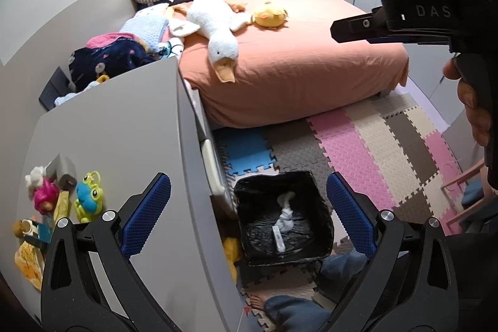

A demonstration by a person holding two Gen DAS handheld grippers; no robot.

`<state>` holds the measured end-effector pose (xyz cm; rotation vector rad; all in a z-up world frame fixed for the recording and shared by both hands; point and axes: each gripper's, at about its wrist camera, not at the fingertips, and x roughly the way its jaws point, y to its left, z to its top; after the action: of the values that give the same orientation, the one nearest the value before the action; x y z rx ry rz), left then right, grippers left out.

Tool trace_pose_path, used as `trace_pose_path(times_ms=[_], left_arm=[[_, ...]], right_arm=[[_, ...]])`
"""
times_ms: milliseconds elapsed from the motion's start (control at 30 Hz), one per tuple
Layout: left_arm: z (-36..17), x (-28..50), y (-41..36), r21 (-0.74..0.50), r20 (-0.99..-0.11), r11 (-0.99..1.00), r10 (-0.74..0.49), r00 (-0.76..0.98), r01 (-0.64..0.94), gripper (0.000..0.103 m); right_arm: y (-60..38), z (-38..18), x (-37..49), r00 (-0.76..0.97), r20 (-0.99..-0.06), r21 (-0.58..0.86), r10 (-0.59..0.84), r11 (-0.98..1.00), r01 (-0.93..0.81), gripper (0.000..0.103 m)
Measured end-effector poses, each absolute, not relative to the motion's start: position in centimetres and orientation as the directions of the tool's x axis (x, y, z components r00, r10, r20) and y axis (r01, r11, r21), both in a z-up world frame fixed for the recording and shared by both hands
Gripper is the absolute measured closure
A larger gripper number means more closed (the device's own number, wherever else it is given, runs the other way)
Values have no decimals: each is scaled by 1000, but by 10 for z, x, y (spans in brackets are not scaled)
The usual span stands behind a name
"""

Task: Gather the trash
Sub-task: 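Carry thermometer and towel animal to the black bin and release both, then move both open tools back over the table toward the toys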

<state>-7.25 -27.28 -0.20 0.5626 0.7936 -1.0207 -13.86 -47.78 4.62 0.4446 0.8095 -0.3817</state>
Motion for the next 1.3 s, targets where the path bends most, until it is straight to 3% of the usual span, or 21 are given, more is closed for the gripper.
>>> trace_pose_path(times_ms=[1300], left_arm=[[-12,-17,-130,57,-811,764,-340,477,642,7]], right_arm=[[-334,27,-7,615,-779,228,124,969,93,28]])
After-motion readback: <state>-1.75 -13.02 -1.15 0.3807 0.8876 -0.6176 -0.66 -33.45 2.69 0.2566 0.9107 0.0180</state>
